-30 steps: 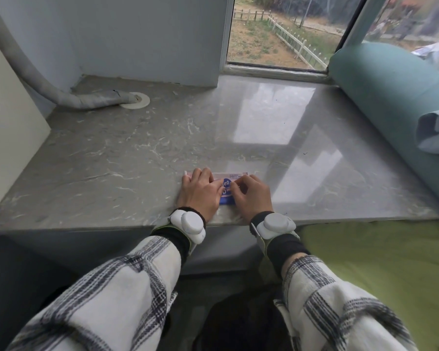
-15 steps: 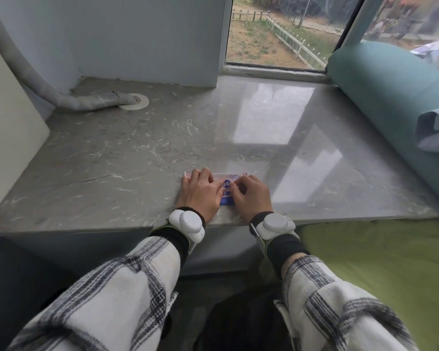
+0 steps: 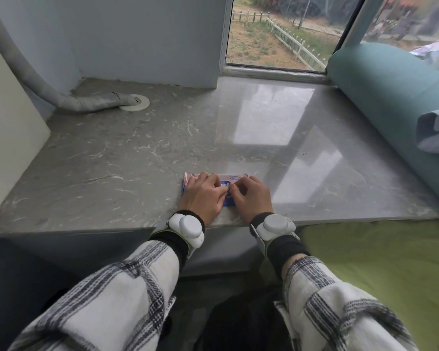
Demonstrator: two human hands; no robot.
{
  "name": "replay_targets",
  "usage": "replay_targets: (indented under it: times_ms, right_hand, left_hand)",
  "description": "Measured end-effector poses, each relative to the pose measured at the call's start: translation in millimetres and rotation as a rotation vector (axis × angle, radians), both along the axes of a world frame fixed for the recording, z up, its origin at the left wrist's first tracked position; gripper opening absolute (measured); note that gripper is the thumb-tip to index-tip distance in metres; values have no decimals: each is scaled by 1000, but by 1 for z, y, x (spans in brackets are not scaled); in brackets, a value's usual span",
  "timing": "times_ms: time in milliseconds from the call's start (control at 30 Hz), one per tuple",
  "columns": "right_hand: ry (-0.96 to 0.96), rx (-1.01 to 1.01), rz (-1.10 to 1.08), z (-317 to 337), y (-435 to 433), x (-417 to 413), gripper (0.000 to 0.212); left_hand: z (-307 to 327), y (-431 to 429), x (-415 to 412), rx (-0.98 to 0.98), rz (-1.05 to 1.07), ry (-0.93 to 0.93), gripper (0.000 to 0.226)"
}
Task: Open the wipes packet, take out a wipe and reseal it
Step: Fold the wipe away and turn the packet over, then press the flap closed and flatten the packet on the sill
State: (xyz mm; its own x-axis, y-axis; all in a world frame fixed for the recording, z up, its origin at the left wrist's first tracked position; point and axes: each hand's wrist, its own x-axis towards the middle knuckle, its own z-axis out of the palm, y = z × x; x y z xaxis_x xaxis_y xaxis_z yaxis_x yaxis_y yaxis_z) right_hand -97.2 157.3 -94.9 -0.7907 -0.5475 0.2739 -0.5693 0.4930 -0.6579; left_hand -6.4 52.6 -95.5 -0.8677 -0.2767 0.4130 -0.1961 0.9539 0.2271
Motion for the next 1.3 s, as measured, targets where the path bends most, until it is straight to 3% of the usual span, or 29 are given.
replay_targets:
  times_ms: [100,467,800,1300]
  right_hand:
    - [-2,-3,-2,0,0,0,14]
    - [-3,23,-40,1,-1,2,15]
    - [-6,50,-45,3,-1,4,23]
    - [31,2,-99,2,-1,5,19]
  left_hand:
    - [0,1,1,-3,-74,-4,36]
    - [-4,6,5,45,-159,120,29]
    - [-6,5,2,17,-149,90,32]
    - [-6,4,-7,-86,9,-196,44]
